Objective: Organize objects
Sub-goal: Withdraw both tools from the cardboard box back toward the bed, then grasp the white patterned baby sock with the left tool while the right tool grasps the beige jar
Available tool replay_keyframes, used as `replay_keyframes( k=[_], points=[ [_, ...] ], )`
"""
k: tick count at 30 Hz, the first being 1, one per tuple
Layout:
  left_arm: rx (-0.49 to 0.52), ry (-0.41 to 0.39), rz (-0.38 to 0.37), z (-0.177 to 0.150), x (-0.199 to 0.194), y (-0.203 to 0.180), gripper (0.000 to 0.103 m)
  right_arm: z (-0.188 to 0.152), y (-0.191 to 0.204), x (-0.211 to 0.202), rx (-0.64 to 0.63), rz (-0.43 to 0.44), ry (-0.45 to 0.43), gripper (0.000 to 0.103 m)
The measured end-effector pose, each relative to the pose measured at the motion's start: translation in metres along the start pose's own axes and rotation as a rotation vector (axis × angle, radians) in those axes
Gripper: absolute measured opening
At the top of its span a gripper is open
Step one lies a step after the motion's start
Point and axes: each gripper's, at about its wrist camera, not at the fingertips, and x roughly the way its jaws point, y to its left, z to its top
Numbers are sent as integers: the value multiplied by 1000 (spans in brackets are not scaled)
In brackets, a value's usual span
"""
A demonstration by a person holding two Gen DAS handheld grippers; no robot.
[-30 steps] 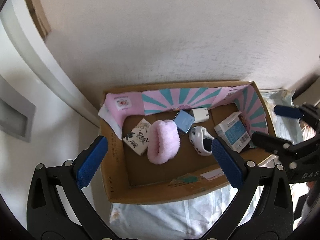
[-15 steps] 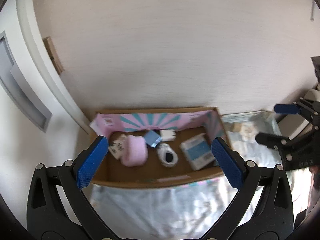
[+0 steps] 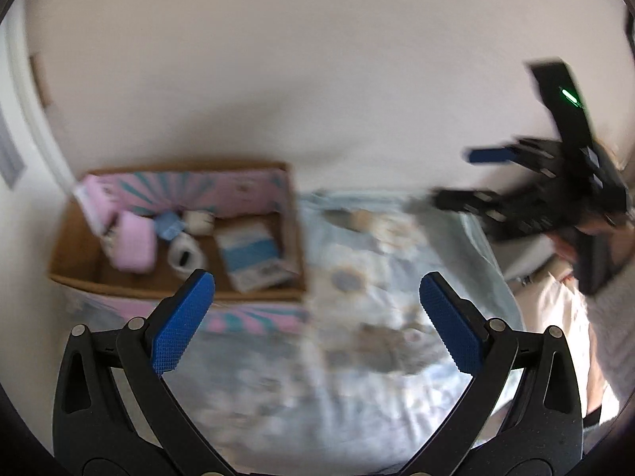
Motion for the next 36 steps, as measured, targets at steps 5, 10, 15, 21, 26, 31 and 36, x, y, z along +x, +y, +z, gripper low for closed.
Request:
replay_keyframes(
  k=[5,10,15,21,26,31,36],
  points=[
    [17,47,-78,-43,37,-42,103,-22,-4,42,-73,83,8,89],
    [24,69,-117,-77,72,-69,102,-38,-6,85,-133,144,-22,89],
    [7,129,-158,-105,107,-88,94,-42,-7,128,-145,164,-3,71],
    [9,118,-144,-120,124,-96,91,-44,-7,154,-147,153,-29,64],
    [25,109,-131,-125,136,-97,90,-41,-10,165,-142,129,-54,64],
    [63,101,-108,-126,140,-106,90,-39,-12,172,-143,127,-62,56],
    [74,111,-118,-131,142,-112,78,-39,-12,178,-145,122,-56,39]
  ],
)
